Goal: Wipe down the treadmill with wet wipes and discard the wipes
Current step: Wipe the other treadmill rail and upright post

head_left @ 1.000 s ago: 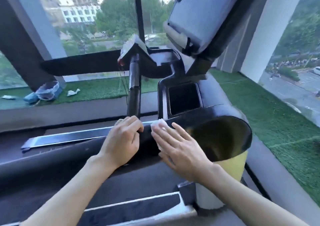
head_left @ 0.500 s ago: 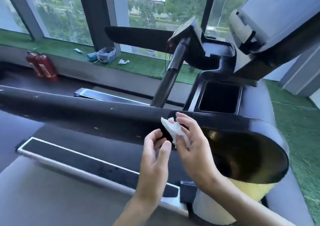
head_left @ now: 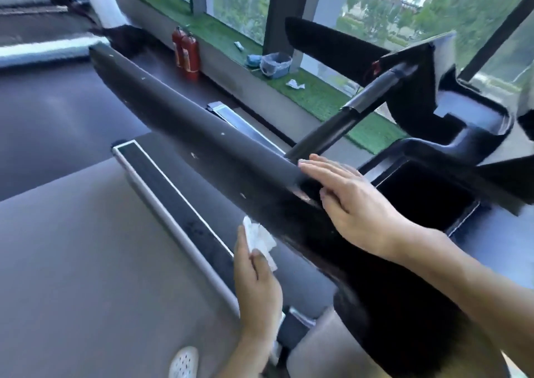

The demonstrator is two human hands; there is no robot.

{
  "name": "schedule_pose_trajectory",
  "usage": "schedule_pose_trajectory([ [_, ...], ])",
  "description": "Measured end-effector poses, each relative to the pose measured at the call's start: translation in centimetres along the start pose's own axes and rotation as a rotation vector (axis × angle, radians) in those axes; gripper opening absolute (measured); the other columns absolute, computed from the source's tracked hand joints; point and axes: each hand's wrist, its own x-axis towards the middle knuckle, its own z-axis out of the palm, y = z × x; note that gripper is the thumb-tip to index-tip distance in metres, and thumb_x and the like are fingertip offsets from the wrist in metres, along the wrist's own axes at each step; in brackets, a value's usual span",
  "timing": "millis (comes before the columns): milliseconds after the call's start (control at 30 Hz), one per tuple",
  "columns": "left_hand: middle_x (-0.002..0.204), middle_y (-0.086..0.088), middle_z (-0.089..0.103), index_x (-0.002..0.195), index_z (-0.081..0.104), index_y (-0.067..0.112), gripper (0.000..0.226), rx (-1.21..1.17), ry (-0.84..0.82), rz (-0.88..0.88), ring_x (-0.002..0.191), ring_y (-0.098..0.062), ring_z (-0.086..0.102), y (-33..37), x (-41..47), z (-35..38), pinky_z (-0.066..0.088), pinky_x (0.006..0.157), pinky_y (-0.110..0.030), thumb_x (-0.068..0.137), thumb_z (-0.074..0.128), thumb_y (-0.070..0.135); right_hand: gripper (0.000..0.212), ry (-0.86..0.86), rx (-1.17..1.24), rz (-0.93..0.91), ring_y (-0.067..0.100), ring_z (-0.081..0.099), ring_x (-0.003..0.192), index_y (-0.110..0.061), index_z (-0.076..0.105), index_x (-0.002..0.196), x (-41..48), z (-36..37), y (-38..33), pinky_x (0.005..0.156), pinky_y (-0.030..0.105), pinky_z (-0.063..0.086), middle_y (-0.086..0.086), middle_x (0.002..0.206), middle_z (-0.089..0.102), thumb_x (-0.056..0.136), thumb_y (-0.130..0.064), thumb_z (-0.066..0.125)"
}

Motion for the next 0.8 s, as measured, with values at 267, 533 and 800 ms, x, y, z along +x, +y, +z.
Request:
schedule_pose_trajectory([
  [267,0.158,0.033,-0.010,0.153,-0.006,0.040,0.056,-0.204,-0.182,-0.014,0.143,0.016,-0.005,-0.8,-5.7,7.3,0.001,0.122,-0.024,0.107,0.023,0.029,0.059,-0.243,0.013,-0.060,-0.007,0.015,0.146,-0.022,0.027,0.156,-0.6,-1.5,2.5,0.121,0.018,0.001,-0.013,0.156,0.034,0.105,-0.050,0.016],
  [533,0.159,0.021,-0.020,0.154,-0.017,0.033,0.055,-0.362,-0.061,-0.189,0.147,0.005,-0.009,0.2,-3.2,9.0,0.000,0.122,-0.026,0.109,0.016,0.030,0.080,-0.224,0.040,-0.068,-0.005,0.015,0.148,-0.029,0.028,0.155,-1.9,-1.2,3.9,0.125,0.037,0.002,-0.018,0.155,0.033,0.094,-0.070,-0.004],
  [800,0.155,0.023,-0.032,0.149,-0.024,0.030,0.055,-0.035,-0.036,0.196,0.140,0.011,-0.028,0.8,-5.9,10.3,-0.016,0.117,-0.017,0.107,0.012,0.033,0.080,-0.233,0.139,-0.019,-0.011,0.017,0.145,-0.025,0.031,0.155,-2.0,-1.6,3.5,0.123,0.026,0.000,-0.011,0.156,0.038,0.092,-0.062,-0.001],
])
